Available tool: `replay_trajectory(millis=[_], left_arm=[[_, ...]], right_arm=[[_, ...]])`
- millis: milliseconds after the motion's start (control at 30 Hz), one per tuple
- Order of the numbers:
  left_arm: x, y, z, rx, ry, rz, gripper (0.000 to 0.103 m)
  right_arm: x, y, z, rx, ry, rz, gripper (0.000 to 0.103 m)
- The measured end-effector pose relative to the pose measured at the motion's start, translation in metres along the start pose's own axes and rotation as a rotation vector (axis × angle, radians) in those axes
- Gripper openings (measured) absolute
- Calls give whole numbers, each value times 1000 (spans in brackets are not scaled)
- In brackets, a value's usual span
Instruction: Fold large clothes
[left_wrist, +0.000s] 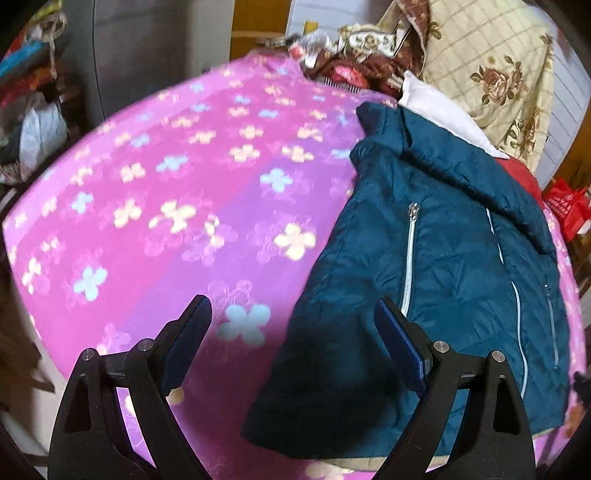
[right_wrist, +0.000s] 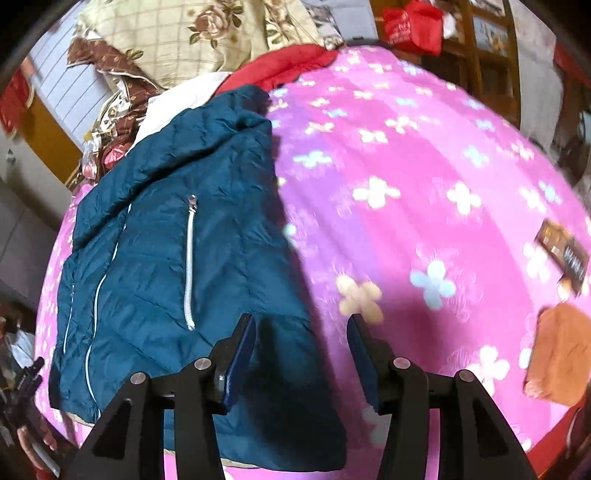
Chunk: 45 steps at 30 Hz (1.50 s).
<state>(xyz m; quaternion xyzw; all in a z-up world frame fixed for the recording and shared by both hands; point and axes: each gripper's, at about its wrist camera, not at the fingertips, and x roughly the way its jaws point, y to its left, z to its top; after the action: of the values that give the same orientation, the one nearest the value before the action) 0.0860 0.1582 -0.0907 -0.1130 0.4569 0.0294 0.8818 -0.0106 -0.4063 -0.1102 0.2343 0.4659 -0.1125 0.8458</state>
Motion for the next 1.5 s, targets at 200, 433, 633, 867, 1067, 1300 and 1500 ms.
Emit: replay_trajectory(millis=[200,433,633,867,1067,1300,1500], left_arm=[[23,9,10,-10,77,-86,90],[56,16,31,-95,167,-269,91],[60,4,33,-43,233,-405,91],[47,-2,7,-41,304,-625,91],[33,-14,-7,7,301,-626,91],[31,-16,-10,-4,288,-638,91],[37,-3,-10,-142,292,-671,91]], right_arm=[[16,-13,-8,30,17,69,50],[30,-13,0,57,21,160,56],[42,-12,12,93,48,271,57],[50,-7,15,115,84,385,67],[40,-11,-8,126,120,458,67],[32,-3,-41,110,154,549,67],[39,16,-45,114,135,561,67]])
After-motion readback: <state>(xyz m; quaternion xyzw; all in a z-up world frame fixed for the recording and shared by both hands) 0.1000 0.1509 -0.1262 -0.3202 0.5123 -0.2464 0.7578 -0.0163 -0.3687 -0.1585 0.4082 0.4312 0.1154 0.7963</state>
